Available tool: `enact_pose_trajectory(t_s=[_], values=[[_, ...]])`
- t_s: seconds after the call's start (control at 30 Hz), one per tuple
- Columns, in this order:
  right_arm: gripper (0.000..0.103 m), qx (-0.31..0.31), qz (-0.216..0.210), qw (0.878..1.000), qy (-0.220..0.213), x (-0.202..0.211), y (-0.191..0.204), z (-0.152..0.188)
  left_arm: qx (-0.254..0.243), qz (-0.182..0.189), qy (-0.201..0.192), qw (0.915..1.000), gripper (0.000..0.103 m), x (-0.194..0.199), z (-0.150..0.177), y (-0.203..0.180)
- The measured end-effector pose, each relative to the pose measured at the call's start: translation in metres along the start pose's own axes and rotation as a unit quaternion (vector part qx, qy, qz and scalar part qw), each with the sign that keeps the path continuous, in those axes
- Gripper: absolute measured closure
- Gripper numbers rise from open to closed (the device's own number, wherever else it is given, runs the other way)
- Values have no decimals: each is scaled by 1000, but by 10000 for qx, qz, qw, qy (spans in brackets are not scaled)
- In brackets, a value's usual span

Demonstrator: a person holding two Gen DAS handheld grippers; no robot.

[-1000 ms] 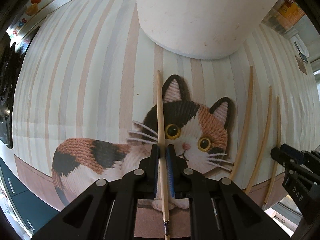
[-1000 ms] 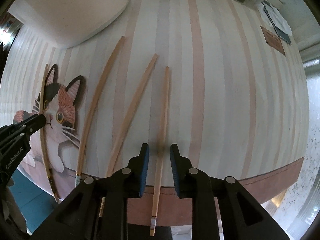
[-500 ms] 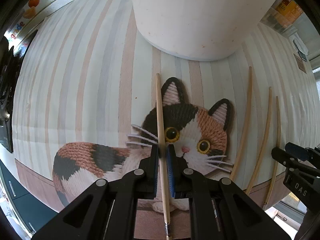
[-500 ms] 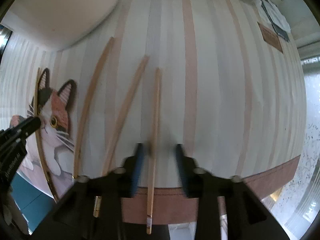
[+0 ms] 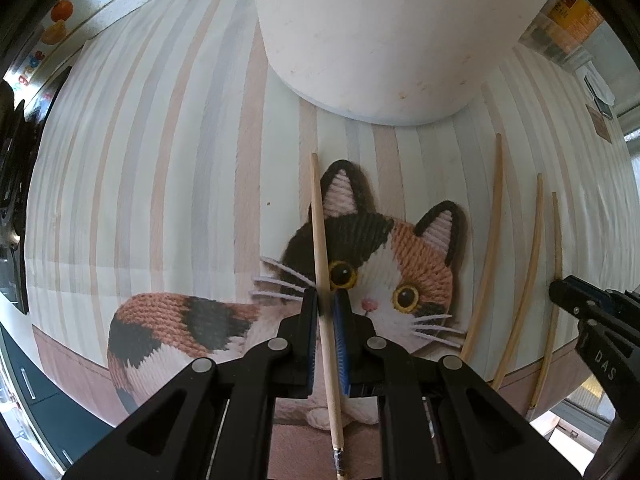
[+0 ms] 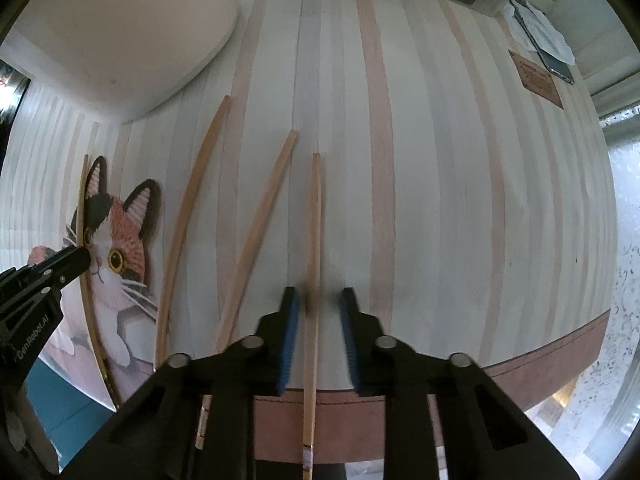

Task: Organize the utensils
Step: 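Carry both chopsticks up and lower them into the cream holder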

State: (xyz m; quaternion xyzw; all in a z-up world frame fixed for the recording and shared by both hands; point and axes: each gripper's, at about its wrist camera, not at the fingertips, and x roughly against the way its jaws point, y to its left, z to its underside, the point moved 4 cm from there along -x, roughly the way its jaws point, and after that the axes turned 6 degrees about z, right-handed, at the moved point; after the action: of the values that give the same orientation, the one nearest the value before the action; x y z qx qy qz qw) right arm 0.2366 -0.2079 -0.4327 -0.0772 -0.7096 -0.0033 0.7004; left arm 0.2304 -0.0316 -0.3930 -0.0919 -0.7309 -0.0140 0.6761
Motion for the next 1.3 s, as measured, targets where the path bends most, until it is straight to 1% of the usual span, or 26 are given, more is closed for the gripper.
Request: enact_pose_trajectory(t_s=[0.07,0.17,0.23,0.4,0.57,0.7,0.8,0.87,1.1,1.2,1.3], values=[[96,-73,-23,10000,-18,0,0,1,1,13,-24,10000,98,0,0,1],[96,-241,-189,9995,-41,-2,2,8,64,-94,-86,9999,98,2,0,6],[96,-366,-315,9988,-80,2,-14,-1,179,-85,-146,9997,98,6,0,12],[96,-515,-434,9967,-447,26,-34,-5,395,-133,-479,9980,99,32,-2,31],[96,-568,-462,9922,-1006,62,-50,-4,642,-186,-940,9933,99,72,-9,53],[96,-648,-460,9865,-1434,90,-57,-8,744,-350,-1483,9855,99,112,-18,64],[96,-685,-398,9787,-1892,114,-56,-15,790,-374,-1874,9784,99,142,-27,71],[96,-704,-382,9738,-2130,125,-59,-29,810,-391,-2154,9724,99,161,-34,72],[96,-835,-444,9553,-2800,176,-58,-47,932,-375,-2722,9570,99,207,-51,89],[96,-959,-610,9472,-2997,200,-61,-56,1053,-199,-2946,9496,99,238,-61,95],[96,-1161,-1092,9381,-3076,230,-67,-65,1130,46,-3150,9423,99,273,-64,93]])
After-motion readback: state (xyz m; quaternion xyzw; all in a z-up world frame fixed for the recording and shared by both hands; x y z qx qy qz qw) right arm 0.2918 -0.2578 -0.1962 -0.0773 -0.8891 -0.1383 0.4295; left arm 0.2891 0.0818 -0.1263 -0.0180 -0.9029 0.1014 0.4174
